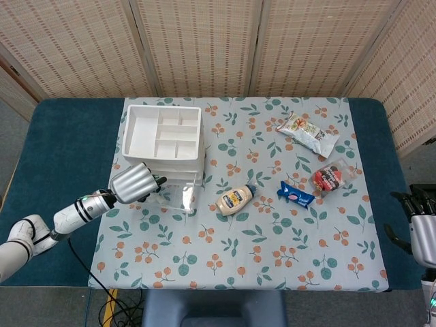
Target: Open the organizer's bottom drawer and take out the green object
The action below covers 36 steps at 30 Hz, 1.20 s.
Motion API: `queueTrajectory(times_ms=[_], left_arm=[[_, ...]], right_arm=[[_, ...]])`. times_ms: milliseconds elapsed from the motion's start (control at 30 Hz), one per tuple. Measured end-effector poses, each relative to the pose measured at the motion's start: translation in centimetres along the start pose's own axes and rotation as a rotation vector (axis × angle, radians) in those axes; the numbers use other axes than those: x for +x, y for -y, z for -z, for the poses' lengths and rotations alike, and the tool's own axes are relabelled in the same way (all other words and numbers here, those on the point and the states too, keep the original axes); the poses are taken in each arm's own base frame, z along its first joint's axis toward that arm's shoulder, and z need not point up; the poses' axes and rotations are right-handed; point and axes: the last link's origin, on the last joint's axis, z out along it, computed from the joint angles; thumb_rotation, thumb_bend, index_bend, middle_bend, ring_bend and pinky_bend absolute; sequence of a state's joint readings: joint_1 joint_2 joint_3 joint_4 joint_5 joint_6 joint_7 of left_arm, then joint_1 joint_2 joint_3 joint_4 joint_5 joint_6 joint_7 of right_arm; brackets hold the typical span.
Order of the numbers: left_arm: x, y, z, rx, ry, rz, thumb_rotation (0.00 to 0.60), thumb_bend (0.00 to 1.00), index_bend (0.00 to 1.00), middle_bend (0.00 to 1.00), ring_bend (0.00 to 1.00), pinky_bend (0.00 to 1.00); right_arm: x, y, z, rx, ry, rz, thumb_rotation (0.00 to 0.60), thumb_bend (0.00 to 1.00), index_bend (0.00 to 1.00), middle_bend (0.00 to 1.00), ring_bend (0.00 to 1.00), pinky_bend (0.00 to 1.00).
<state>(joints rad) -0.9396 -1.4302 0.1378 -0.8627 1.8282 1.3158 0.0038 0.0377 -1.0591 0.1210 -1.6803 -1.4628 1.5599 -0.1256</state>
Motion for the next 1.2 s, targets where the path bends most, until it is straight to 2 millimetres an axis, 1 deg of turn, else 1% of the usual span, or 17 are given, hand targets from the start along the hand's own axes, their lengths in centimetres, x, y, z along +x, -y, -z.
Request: queueTrajectory(times_ms=[200, 467, 567, 733, 833, 967, 1067, 1200], left_arm=[[0.6, 0.5, 2.3, 0.043, 0.006, 0.007, 0.600, 0.17, 0.55, 0.97, 1.00, 1.00], [1.2, 0.0, 5.7, 0.077, 0.022, 0.016, 0.600, 0.17, 0.55, 0.97, 1.00, 1.00], [1.3, -0.9, 7.1, 0.075, 0.028, 0.031, 0.600, 0.17, 0.55, 0.97, 1.00, 1.00], [1.2, -3.5, 9.1, 0.045, 0.046, 0.067, 0.600, 0.17, 0.55, 0.97, 1.00, 1.00], [1.0, -5.1, 9.2, 0.012, 0.051, 0.088, 0.600, 0.17, 0.54, 0.97, 1.00, 1.00], [0.4, -7.0, 8.8, -0.023, 0.054, 0.118, 0.600, 0.17, 0.54, 0.97, 1.00, 1.00], [-0.2, -8.2, 8.4, -0.055, 0.062, 0.119, 0.600, 0.17, 0.54, 0.97, 1.00, 1.00], [-1.6, -9.8, 7.9, -0.090, 0.087, 0.128, 0.600, 0.17, 0.53, 0.97, 1.00, 1.00]], right_arm=[[0.3, 0.1, -0.1, 0.004, -0.008, 0.002, 0.600, 0.29, 0.20, 0.29, 0.16, 0.25], [0.3, 0.3, -0.4, 0.017, -0.008, 0.000, 0.600, 0.29, 0.20, 0.29, 0.16, 0.25], [0.2, 0.3, -0.5, 0.020, -0.008, -0.002, 0.600, 0.29, 0.20, 0.29, 0.16, 0.25], [0.1, 0.3, -0.6, 0.027, -0.006, -0.009, 0.600, 0.29, 0.20, 0.29, 0.16, 0.25], [0.0, 0.4, -0.7, 0.033, -0.006, -0.013, 0.600, 0.29, 0.20, 0.29, 0.16, 0.25], [0.0, 0.2, -0.6, 0.033, -0.006, -0.013, 0.600, 0.29, 0.20, 0.29, 0.16, 0.25], [0.1, 0.1, -0.5, 0.028, -0.009, -0.013, 0.600, 0.29, 0.20, 0.29, 0.16, 0.25], [0.1, -0.1, -0.3, 0.020, -0.006, -0.011, 0.600, 0.29, 0.20, 0.29, 0.16, 0.25]])
